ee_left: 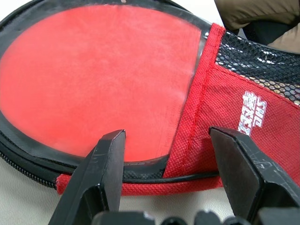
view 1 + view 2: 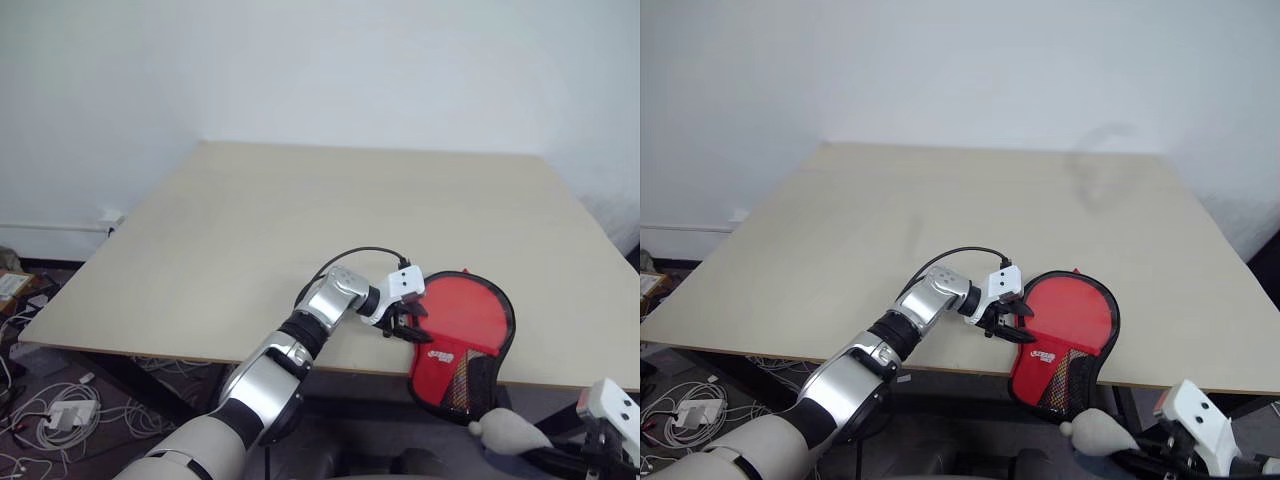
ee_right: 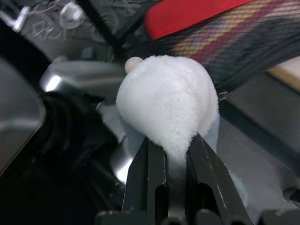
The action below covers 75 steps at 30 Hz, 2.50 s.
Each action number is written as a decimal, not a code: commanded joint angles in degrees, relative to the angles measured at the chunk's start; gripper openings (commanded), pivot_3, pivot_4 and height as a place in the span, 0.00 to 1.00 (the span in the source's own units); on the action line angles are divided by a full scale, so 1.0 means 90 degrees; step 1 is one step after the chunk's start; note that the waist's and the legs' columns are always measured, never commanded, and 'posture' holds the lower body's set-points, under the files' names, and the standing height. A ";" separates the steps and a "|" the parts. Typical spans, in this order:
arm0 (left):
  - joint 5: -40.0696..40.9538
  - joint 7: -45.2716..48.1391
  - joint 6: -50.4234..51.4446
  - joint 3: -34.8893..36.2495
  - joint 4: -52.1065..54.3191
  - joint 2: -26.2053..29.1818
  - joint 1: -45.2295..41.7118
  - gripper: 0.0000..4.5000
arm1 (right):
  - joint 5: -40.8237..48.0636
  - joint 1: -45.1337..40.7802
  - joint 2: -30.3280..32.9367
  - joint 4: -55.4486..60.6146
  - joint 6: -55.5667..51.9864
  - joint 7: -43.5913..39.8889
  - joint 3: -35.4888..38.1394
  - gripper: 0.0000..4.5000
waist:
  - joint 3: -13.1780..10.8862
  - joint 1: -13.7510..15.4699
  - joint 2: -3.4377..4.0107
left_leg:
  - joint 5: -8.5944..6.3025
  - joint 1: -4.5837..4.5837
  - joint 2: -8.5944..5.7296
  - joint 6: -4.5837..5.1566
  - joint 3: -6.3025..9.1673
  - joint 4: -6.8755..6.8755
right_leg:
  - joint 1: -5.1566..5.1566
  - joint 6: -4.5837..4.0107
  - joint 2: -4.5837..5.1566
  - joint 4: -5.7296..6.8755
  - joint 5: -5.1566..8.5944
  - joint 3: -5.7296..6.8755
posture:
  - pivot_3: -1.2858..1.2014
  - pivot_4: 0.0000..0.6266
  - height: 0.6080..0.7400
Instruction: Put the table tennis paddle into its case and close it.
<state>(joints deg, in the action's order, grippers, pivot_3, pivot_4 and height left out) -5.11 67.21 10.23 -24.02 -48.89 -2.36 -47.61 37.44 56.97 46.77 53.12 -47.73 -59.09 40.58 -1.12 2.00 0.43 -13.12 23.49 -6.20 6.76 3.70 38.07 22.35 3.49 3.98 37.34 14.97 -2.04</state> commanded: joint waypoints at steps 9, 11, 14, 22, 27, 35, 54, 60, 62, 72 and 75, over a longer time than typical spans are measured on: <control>-0.0292 0.0079 0.0238 -0.0308 -0.0189 0.0139 0.0266 0.66 | 0.1191 -0.0495 0.0457 0.0764 0.0347 0.0960 -0.1398 0.00 | 0.0013 -0.0001 -0.0029 | -0.0005 -0.0001 0.0000 0.0002 -0.0001 -0.0002 | -0.0002 -0.0006 0.0005 -0.0007 0.0003 0.0003 | 0.52 0.00 1.00; -0.0296 0.0078 0.0245 -0.0313 -0.0178 0.0137 0.0255 0.66 | 0.1154 -0.0875 0.0549 0.0764 0.0243 0.1273 -0.1813 0.00 | 0.0023 -0.0001 -0.0044 | -0.0006 -0.0004 0.0001 0.0002 -0.0002 -0.0004 | -0.0003 -0.0007 0.0008 -0.0009 0.0003 0.0006 | 0.52 0.00 1.00; -0.0289 0.0072 0.0273 -0.0296 -0.0165 0.0135 0.0231 0.66 | 0.1084 -0.1213 0.0513 0.0705 0.0021 0.1575 -0.1996 0.00 | 0.0025 0.0016 -0.0046 | -0.0007 -0.0002 0.0001 0.0003 0.0001 -0.0005 | -0.0003 -0.0008 0.0012 -0.0019 0.0002 0.0019 | 0.52 0.00 1.00; -0.0302 0.0052 0.0196 -0.0251 -0.0235 0.0210 0.0187 0.66 | 0.1521 -0.1597 0.0339 0.0214 0.0002 0.1482 -0.1071 0.47 | 0.0029 0.0017 -0.0057 | -0.0013 0.0001 0.0001 0.0012 0.0001 -0.0009 | -0.0009 0.0018 0.0012 -0.0049 -0.0014 0.0023 | 0.52 0.00 1.00; -0.0281 0.0054 0.0164 -0.0206 -0.0318 0.0228 0.0103 0.66 | 0.2131 -0.1992 0.0324 0.0099 -0.0053 0.1632 -0.0714 0.77 | 0.0030 0.0004 -0.0057 | -0.0013 0.0000 0.0001 0.0013 0.0001 -0.0010 | -0.0009 0.0019 0.0013 -0.0049 -0.0018 0.0023 | 0.52 0.00 1.00; -0.0270 -0.0011 0.0034 -0.0129 -0.0583 0.0240 -0.0080 0.66 | 0.3598 -0.3672 0.0260 -0.1029 -0.0233 0.3210 -0.0489 0.77 | 0.0029 -0.0006 -0.0059 | -0.0013 -0.0002 0.0001 0.0013 -0.0012 -0.0011 | -0.0005 0.0012 0.0027 -0.0051 -0.0031 0.0027 | 0.52 0.00 1.00; 0.0343 0.0636 0.0370 0.0657 -0.0287 0.0916 -0.0598 0.66 | 0.1345 -0.6539 -0.1847 -0.4308 -0.0737 0.6362 -0.2294 0.77 | 0.0033 0.0000 0.0001 | -0.0011 0.0012 -0.0008 0.0013 -0.0016 -0.0026 | 0.0030 -0.0018 0.0055 -0.0057 -0.0080 0.0073 | 0.52 0.00 1.00; 0.0384 0.0561 0.0442 0.0815 -0.0250 0.1071 -0.0620 0.66 | 0.1360 -0.6712 -0.1958 -0.4512 -0.0997 0.6274 -0.2041 0.77 | 0.0029 0.0024 0.0009 | -0.0011 0.0012 -0.0018 0.0013 -0.0012 -0.0028 | 0.0031 -0.0020 0.0057 -0.0057 -0.0082 0.0072 | 0.52 0.00 1.00; 0.0426 0.0608 0.0506 0.0859 -0.0124 0.1101 -0.0585 0.66 | 0.1298 -0.6720 -0.1962 -0.4578 -0.1021 0.6258 -0.2000 0.77 | 0.0028 0.0020 0.0009 | -0.0011 0.0012 -0.0020 0.0013 -0.0013 -0.0031 | 0.0032 -0.0020 0.0058 -0.0058 -0.0082 0.0070 | 0.52 0.00 1.00; 0.0707 0.1186 0.1026 0.0824 0.0681 0.1420 -0.0262 0.66 | 0.0806 -0.6787 -0.1908 -0.4673 -0.0753 0.6299 -0.1560 0.77 | 0.0025 -0.0004 0.0019 | -0.0011 0.0011 -0.0023 0.0012 -0.0013 -0.0042 | 0.0041 -0.0021 0.0055 -0.0057 -0.0083 0.0063 | 0.52 0.00 1.00; 0.0687 0.1360 0.1031 0.0685 0.0930 0.1519 -0.0108 0.66 | 0.0710 -0.6796 -0.1884 -0.4766 -0.0957 0.6250 -0.1600 0.77 | 0.0026 -0.0006 0.0024 | -0.0010 0.0011 -0.0023 0.0011 -0.0014 -0.0051 | 0.0049 -0.0023 0.0051 -0.0057 -0.0084 0.0049 | 0.52 0.00 1.00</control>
<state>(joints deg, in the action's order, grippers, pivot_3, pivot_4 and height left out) 0.23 78.39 19.49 -17.41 -43.14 10.99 -48.29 44.26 -3.29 28.92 10.03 -55.91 -2.38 25.25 -0.89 1.95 0.65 -13.20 23.59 -6.41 6.85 3.57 37.59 22.81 3.27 4.42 36.83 14.20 -1.64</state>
